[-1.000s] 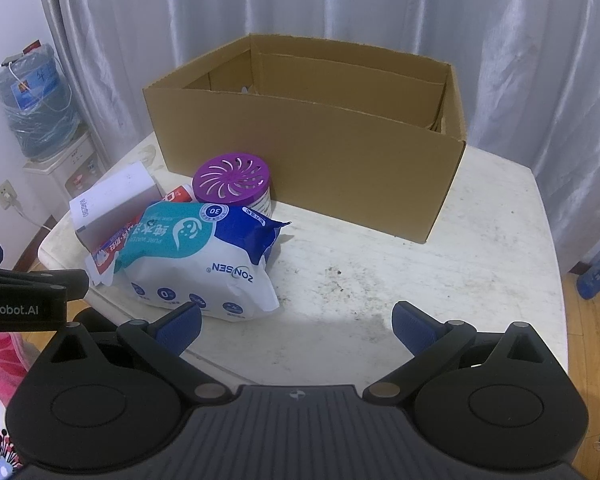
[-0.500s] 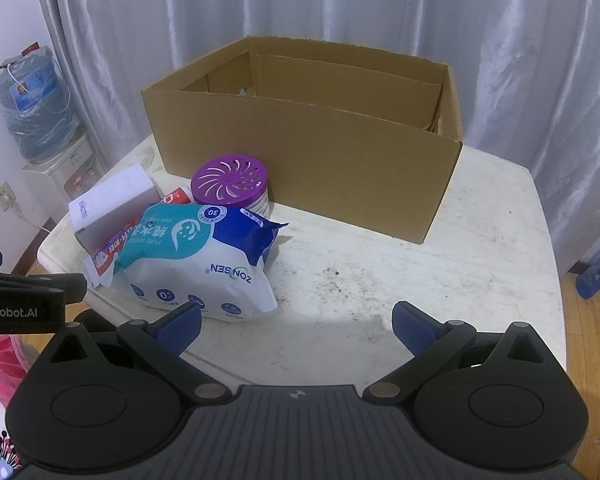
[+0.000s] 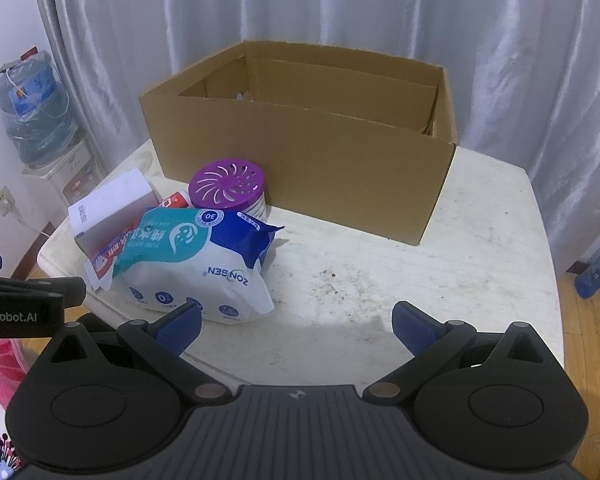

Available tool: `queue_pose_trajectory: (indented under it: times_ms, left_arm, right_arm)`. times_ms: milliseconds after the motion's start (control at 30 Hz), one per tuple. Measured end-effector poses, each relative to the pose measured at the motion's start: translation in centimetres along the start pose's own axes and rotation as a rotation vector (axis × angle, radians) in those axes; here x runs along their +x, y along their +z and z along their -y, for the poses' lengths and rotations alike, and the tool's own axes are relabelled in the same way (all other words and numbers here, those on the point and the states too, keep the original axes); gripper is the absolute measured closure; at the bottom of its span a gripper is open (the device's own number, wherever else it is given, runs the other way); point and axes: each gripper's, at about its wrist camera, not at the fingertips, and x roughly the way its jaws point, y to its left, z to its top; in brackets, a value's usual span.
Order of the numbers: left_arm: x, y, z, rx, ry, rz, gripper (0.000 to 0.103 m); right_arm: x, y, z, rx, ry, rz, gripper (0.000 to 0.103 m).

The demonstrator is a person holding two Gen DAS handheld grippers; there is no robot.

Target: Organize objects

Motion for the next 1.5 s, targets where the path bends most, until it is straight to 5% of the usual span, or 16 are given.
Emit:
queue_pose_trajectory:
  times_ms: [1133,1300,1500]
  left_arm:
    - [1.6,2.1,-0.2,0.045,-0.108,0.047,0.001]
    - [1.7,2.4,-0.5,0.032,-0.148,0.067,0.001]
    - [1.7,2.1,-0.8,0.0,-0.28,0.108,0.002]
  right_arm:
    - [1.9,3.3,0.4,0.023,-0.001,0.025,0.0]
    - [2.2,3.7,1.2,0.067,0.067,0.031,0.0]
    - [2.9,3.8,2.8,0.14,0.198,0.017,0.0]
